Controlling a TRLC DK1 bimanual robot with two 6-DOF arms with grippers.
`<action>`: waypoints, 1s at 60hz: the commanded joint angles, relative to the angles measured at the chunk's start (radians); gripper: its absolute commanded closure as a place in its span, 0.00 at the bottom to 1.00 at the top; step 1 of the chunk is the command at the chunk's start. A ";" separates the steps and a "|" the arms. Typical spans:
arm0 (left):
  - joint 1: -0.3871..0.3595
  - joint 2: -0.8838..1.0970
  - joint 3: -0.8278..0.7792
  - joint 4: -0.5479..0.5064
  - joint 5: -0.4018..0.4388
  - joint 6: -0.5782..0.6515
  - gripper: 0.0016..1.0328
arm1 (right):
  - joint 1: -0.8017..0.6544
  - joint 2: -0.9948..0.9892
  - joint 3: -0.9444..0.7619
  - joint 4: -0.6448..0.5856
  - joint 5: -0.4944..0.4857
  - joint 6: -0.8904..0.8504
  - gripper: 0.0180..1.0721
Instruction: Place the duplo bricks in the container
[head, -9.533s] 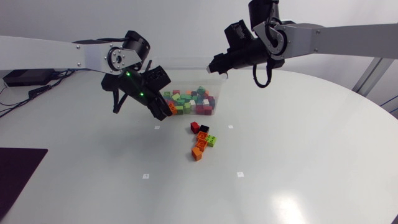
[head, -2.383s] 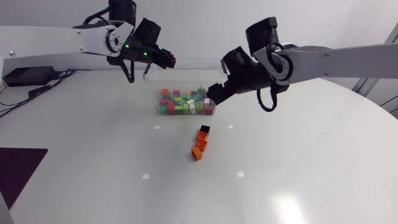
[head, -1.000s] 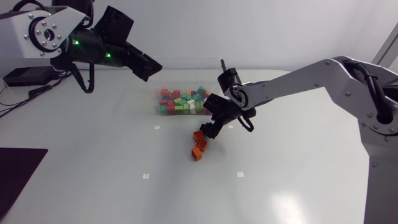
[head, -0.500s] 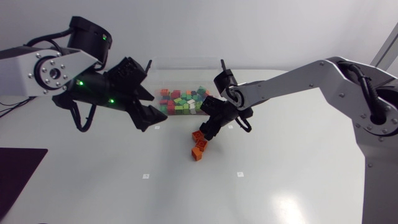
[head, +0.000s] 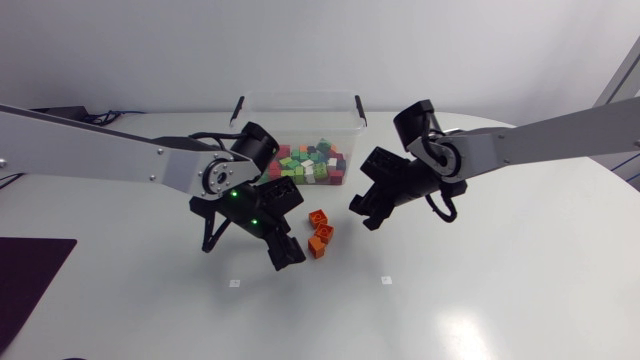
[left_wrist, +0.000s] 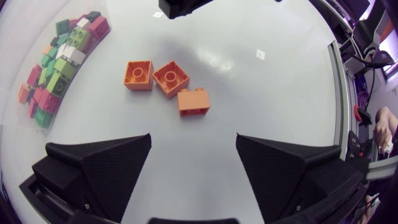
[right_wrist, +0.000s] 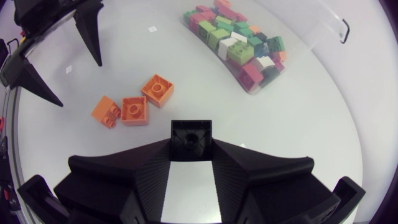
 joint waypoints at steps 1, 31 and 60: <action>-0.026 0.031 0.061 -0.014 -0.022 -0.068 0.09 | -0.015 -0.062 -0.045 0.009 -0.012 0.014 0.73; -0.105 0.232 0.290 -0.161 -0.170 -0.196 0.19 | -0.107 -0.335 -0.160 -0.038 -0.089 0.044 0.73; -0.142 0.296 0.344 -0.221 -0.189 -0.205 0.54 | -0.144 -0.413 -0.160 -0.075 -0.116 0.049 0.73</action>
